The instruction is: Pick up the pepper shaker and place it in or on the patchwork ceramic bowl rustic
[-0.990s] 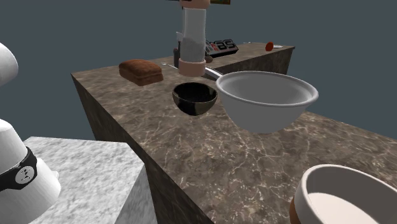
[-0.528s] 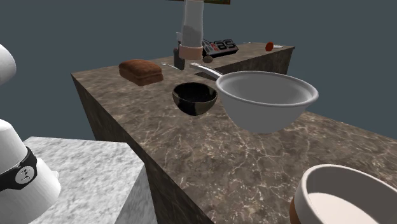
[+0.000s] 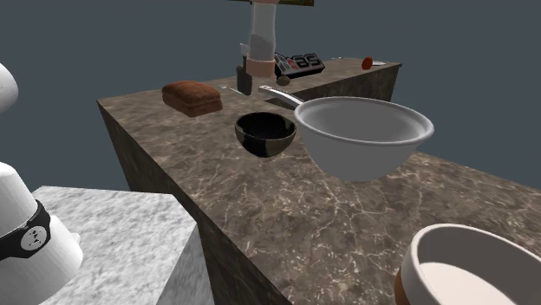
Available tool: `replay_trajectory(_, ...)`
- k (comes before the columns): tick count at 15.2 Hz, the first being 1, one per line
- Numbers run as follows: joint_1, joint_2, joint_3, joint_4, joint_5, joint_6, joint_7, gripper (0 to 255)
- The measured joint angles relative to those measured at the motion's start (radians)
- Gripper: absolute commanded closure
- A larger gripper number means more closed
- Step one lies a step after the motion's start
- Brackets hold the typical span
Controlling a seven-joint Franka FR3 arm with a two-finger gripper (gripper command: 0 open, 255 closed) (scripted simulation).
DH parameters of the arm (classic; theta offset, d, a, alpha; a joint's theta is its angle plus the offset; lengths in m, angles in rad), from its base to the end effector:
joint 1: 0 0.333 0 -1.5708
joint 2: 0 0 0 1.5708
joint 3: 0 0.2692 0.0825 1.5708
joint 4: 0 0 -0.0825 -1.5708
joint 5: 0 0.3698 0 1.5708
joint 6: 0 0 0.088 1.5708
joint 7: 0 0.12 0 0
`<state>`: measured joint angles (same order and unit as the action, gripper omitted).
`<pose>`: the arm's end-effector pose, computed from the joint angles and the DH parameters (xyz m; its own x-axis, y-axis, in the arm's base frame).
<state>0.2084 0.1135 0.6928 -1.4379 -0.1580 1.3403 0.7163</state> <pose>0.3635 0.3953 0.5586 0.9841 0.1577 -0.0822 0.1706 -0.9679 0.1847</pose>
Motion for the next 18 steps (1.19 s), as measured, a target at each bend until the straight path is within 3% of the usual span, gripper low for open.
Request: replay_trajectory(18,-0.023,-0.044,-0.011,-0.285,0.027,0.251,0.003,255)
